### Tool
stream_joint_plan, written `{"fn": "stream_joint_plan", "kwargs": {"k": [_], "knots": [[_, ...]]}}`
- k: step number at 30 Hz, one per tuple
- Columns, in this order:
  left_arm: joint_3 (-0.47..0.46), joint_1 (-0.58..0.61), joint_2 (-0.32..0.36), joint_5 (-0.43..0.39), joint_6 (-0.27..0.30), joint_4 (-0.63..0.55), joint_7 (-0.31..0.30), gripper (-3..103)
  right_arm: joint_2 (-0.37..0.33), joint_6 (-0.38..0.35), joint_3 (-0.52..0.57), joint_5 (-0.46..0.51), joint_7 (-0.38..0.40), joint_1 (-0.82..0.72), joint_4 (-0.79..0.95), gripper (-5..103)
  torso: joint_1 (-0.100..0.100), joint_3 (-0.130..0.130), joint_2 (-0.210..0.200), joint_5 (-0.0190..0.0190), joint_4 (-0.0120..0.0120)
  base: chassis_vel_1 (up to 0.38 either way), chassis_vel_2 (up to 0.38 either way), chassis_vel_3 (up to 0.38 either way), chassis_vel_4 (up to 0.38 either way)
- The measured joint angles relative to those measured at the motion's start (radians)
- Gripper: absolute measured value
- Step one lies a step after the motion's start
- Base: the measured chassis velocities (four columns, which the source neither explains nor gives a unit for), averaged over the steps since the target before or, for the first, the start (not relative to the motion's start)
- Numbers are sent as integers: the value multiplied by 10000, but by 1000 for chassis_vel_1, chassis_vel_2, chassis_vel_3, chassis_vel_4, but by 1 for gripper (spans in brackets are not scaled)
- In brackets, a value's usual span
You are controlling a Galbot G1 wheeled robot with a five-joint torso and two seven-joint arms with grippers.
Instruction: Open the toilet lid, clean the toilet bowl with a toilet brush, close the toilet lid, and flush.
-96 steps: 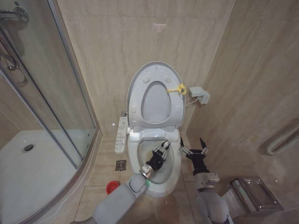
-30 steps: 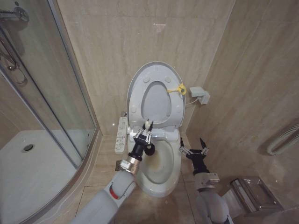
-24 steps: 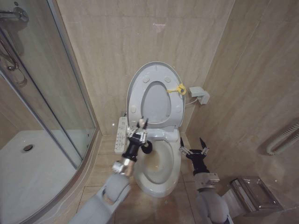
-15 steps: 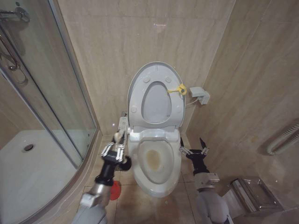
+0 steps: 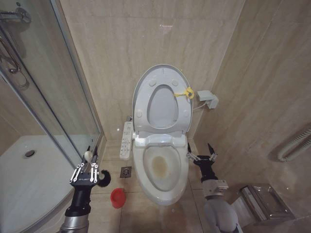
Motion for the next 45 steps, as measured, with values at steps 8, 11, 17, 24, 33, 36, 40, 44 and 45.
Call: {"fn": "stream_joint_plan", "kwargs": {"k": [8,11,17,24,33,36,40,44,45], "knots": [[459,-1113,-347,-40,-543,1895,0,22,0,-1,1,0,0,0,0,100,2,1,-1,0,-2,0,0,0,0],[765,-1732,-465,-41,-808,2978,-4,22,0,0,1,0,0,0,0,100,2,1,-1,1,-1,0,0,0,0],[1147,-2640,-554,-139,-1220,4845,-26,22,-1,0,2,0,0,0,0,100,2,2,-2,0,0,0,0,0,0],[1504,-3709,-686,-353,-1817,7211,2,22,0,0,2,0,0,0,0,100,2,2,-2,0,0,0,0,0,0],[1808,-4776,-816,-706,-2499,9295,132,22,0,0,1,0,0,0,0,100,2,2,-2,0,0,0,0,0,0],[2052,-5212,-884,-924,-2535,9784,180,22,0,0,1,0,0,0,0,100,2,1,-2,1,0,0,0,0,0],[2251,-5440,-944,-973,-2535,9997,195,22,0,0,1,0,0,0,0,100,2,1,-2,2,0,0,0,0,0],[2584,-5775,-1082,-1023,-2535,10302,208,22,0,0,1,0,0,0,0,100,2,1,-2,2,-1,0,0,0,0],[2673,-5839,-1126,-1024,-2534,10377,212,22,0,0,1,0,0,0,0,100,2,1,-2,2,-1,0,0,0,0]]}}
